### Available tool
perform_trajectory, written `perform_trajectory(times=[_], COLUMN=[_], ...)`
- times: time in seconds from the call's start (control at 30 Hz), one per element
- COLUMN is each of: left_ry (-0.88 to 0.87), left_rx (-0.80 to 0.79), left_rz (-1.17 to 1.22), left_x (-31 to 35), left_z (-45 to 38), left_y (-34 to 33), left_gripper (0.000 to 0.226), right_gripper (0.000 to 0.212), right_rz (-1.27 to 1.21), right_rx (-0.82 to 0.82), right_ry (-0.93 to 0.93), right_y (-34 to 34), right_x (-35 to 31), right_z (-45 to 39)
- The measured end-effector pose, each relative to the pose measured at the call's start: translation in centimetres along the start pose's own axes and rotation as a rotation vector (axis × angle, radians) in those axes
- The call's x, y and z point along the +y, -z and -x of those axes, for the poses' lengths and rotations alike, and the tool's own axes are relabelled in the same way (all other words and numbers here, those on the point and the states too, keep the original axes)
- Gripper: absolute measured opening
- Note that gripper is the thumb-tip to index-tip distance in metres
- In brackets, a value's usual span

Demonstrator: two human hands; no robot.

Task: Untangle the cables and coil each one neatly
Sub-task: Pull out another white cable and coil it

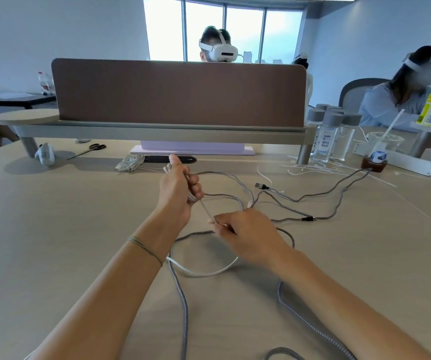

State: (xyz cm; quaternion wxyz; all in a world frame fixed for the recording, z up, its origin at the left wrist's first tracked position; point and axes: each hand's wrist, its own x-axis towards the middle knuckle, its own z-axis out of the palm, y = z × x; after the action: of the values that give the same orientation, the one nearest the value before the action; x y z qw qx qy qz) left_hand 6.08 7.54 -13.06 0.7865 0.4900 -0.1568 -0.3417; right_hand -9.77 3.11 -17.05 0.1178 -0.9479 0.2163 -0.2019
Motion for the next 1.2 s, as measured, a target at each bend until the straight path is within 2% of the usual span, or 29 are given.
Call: perform_trajectory(times=[0.2, 0.27, 0.33, 0.47, 0.53, 0.6, 0.77, 0.83, 0.9, 1.0, 1.07, 1.13, 1.2], left_ry=[-0.212, -0.193, -0.165, -0.239, -0.338, -0.347, -0.413, -0.352, -0.199, 0.033, 0.141, 0.171, 0.137], left_rx=[0.146, 0.15, 0.113, -0.093, -0.246, -0.357, -0.637, -0.762, -0.837, -0.911, -0.958, -0.877, -0.732], left_rz=[-0.171, -0.22, -0.327, -0.672, -0.828, -0.877, -0.966, -0.956, -0.922, -0.79, -0.63, -0.457, -0.326], left_x=[-0.6, -0.8, -1.3, -2.2, -2.8, -3.2, -3.4, -3.3, -3.2, -3.0, -2.8, -2.6, -2.5], left_z=[-0.6, -0.8, -1.2, -0.6, 0.3, 1.2, 1.7, 1.6, 1.4, 1.2, 1.3, 1.2, 0.8], left_y=[0.8, 1.1, 1.4, 0.4, -0.3, -0.5, -0.6, -0.8, -0.6, -0.1, -0.1, -0.3, -0.4], left_gripper=[0.047, 0.055, 0.075, 0.105, 0.101, 0.094, 0.084, 0.066, 0.045, 0.026, 0.018, 0.016, 0.032], right_gripper=[0.026, 0.021, 0.013, 0.017, 0.02, 0.023, 0.026, 0.022, 0.019, 0.036, 0.04, 0.04, 0.037], right_rz=[-0.018, -0.188, -0.411, -0.68, -0.76, -0.783, -0.624, -0.536, -0.466, -0.265, -0.205, -0.209, -0.194], right_rx=[-0.042, -0.09, -0.061, 0.07, 0.147, 0.234, 0.375, 0.417, 0.448, 0.458, 0.466, 0.476, 0.476], right_ry=[0.281, 0.271, 0.183, 0.071, 0.042, 0.023, 0.017, 0.022, -0.009, -0.046, -0.074, -0.091, -0.093], right_y=[1.1, 1.9, 2.8, 4.3, 4.7, 4.8, 4.6, 4.4, 4.4, 4.2, 4.1, 4.0, 3.8], right_x=[-1.6, -2.3, -2.3, -1.2, -0.5, 0.3, 1.6, 2.4, 3.3, 4.6, 5.2, 5.6, 5.8], right_z=[1.0, 1.5, 1.6, 1.1, 0.9, 0.6, -0.2, -0.5, -0.7, -1.0, -1.1, -1.1, -1.0])
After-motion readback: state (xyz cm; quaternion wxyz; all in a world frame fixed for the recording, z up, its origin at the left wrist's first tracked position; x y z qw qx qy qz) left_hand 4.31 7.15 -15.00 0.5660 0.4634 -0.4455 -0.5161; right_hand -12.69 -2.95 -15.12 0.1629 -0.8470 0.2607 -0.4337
